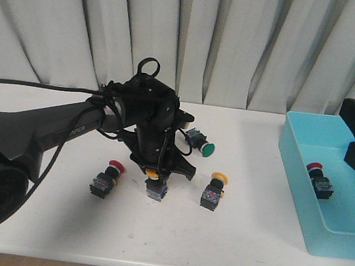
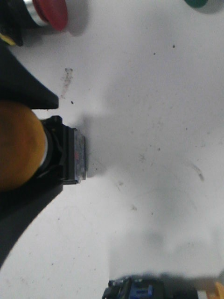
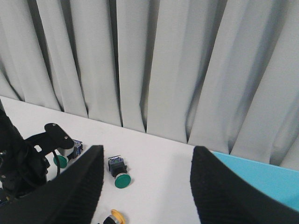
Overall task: Pick red and yellow buttons and place in box
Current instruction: 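Lift the yellow button and carry it toward the blue box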
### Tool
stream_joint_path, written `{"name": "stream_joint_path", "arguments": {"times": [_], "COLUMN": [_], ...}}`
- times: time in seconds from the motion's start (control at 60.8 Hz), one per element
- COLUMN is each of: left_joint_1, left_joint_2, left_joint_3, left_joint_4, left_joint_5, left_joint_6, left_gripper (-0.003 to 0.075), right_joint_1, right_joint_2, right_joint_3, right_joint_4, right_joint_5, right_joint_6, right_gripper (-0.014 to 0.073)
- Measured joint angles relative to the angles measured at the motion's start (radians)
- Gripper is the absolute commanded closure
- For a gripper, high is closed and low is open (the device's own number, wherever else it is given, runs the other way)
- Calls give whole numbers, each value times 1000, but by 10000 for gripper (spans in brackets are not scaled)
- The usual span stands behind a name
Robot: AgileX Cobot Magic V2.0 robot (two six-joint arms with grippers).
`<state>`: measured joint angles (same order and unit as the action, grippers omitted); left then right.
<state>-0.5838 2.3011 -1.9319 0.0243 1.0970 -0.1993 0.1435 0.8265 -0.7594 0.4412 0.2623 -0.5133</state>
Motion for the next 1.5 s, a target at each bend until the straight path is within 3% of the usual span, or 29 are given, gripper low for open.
{"name": "stream_joint_path", "arguments": {"times": [0.263, 0.658, 0.889, 1.284, 1.399, 1.465, 1.481, 1.498], "left_joint_1": [0, 0, 0, 0, 0, 0, 0, 0], "left_joint_2": [-166, -366, -380, -383, -383, -383, -388, -388], "left_joint_3": [0, 0, 0, 0, 0, 0, 0, 0], "left_joint_4": [-100, -401, -592, -795, -841, -858, -875, -875], "left_joint_5": [-28, -49, 15, 55, 78, 87, 97, 95], "left_joint_6": [127, 354, 457, 525, 543, 545, 549, 549], "left_gripper": [728, 728, 728, 728, 728, 726, 707, 703], "right_joint_1": [29, 296, 318, 318, 318, 318, 318, 318], "right_joint_2": [120, 237, 239, 239, 239, 239, 239, 239], "right_joint_3": [0, 0, 0, 0, 0, 0, 1, 1], "right_joint_4": [0, 0, 0, 0, 0, 0, 4, 4], "right_joint_5": [0, 0, -1, -1, -12, -17, -18, -18], "right_joint_6": [-49, -295, -362, -369, -370, -370, -372, -372], "right_gripper": [176, 134, 52, 57, 123, 225, 608, 607]}}
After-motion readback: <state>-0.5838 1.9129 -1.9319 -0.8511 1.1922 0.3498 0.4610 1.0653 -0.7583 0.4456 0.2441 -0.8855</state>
